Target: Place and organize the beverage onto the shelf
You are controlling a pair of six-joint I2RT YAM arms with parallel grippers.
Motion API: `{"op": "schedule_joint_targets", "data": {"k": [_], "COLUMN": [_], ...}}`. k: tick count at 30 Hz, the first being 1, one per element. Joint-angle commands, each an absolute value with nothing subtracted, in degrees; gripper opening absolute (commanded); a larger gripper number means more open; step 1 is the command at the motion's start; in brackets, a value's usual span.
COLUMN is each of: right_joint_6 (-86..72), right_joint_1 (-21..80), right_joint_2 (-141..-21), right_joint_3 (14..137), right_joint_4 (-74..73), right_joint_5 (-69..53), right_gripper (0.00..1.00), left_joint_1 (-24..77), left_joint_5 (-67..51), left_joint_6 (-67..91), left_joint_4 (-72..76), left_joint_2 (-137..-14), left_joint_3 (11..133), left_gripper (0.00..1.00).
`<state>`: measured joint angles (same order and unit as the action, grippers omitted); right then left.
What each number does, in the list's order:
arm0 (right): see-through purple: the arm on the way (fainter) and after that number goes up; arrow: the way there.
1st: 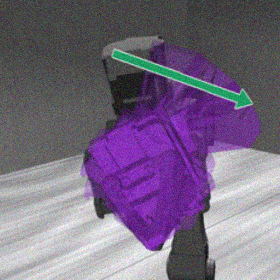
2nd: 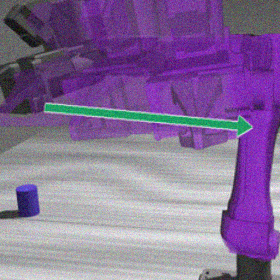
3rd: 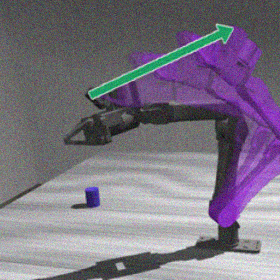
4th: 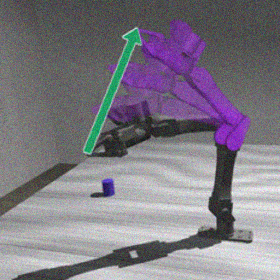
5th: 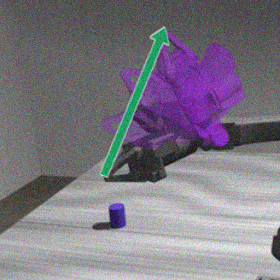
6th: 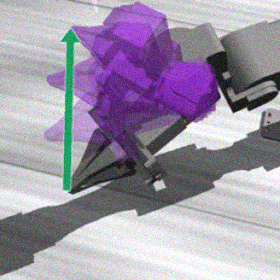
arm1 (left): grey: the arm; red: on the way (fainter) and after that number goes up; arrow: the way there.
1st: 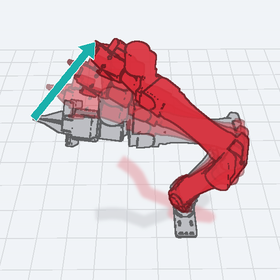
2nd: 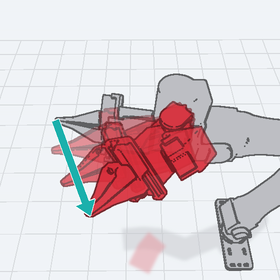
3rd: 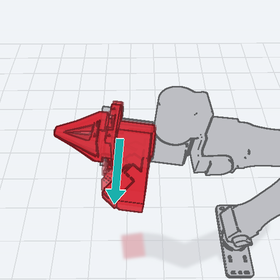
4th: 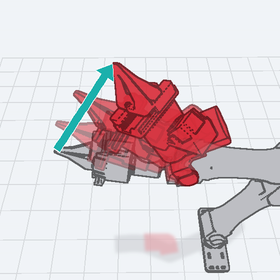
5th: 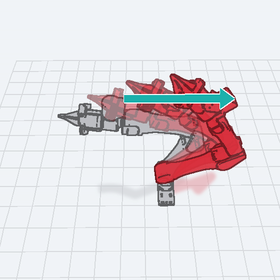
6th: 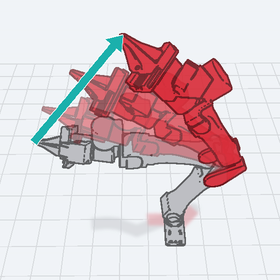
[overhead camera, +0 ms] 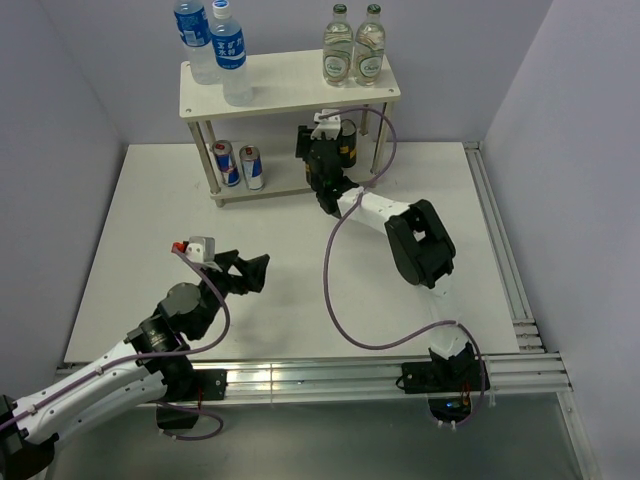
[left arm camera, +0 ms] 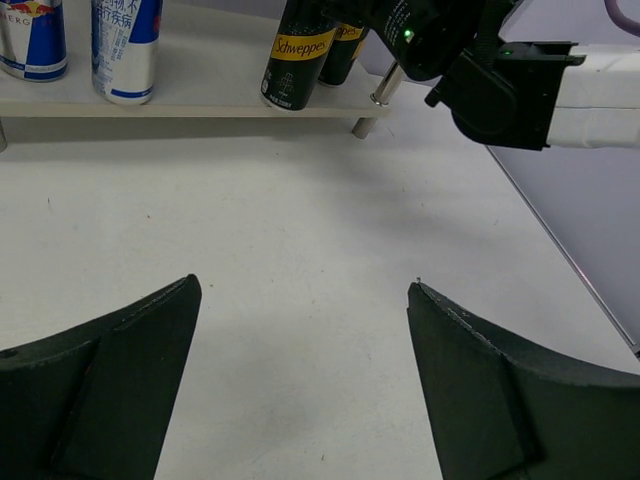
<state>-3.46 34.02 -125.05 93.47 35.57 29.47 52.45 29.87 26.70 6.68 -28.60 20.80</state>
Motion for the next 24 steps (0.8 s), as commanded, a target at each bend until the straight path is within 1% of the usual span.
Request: {"op": "schedule_joint_targets", "data": {"k": [1, 14, 16, 17, 18, 19, 20, 21, 22, 23, 24], "right_joint_6": [-2.3, 3.3, 3.6, 3.5, 3.4, 3.3, 2.9, 2.6, 2.4, 2.2, 2.0], "right_joint_1": [33.1, 32.4, 32.4, 32.4, 32.5, 32.4, 32.4, 32.5, 32.4, 32.5, 32.5], "right_joint_2": [-125.4, -132.9, -133.8, -133.9, -134.0, -133.8, -133.4, -133.0, -132.4, -132.3, -132.2], "right_joint_3": [98.3, 103.4, 104.6, 105.3, 105.3, 105.1, 104.2, 103.6, 103.2, 103.3, 103.4], "right_joint_4": [44.5, 50.6, 49.4, 49.0, 48.6, 48.3, 48.3, 48.0, 47.6, 47.0, 46.3], "right_joint_5": [31.4, 37.6, 38.2, 38.6, 38.9, 39.2, 39.1, 38.7, 38.6, 38.7, 38.7], "right_gripper": [0.0, 0.0, 0.0, 0.02, 0.1, 0.32, 0.53, 0.69, 0.92, 0.99, 1.0], "left_joint_1": [52.6, 52.6, 52.6, 52.6, 52.6, 52.6, 52.6, 52.6, 52.6, 52.6, 52.6], "left_joint_5": [30.8, 32.1, 32.5, 32.6, 32.8, 32.9, 32.9, 32.9, 32.9, 32.8, 32.7], "left_joint_6": [25.1, 24.2, 24.3, 24.2, 24.2, 24.2, 24.3, 24.2, 24.3, 24.2, 24.1], "left_joint_4": [10.5, 12.9, 12.7, 12.7, 12.4, 12.2, 12.3, 12.2, 12.4, 12.4, 12.5], "left_joint_2": [-28.2, -29.4, -29.0, -29.0, -28.9, -28.8, -28.8, -28.7, -28.7, -28.7, -28.7], "left_joint_3": [20.2, 18.5, 18.4, 18.4, 18.5, 18.4, 18.3, 18.2, 18.1, 18.1, 17.9], "left_gripper": [0.9, 0.9, 0.91, 0.91, 0.91, 0.92, 0.92, 0.92, 0.92, 0.92, 0.92]}}
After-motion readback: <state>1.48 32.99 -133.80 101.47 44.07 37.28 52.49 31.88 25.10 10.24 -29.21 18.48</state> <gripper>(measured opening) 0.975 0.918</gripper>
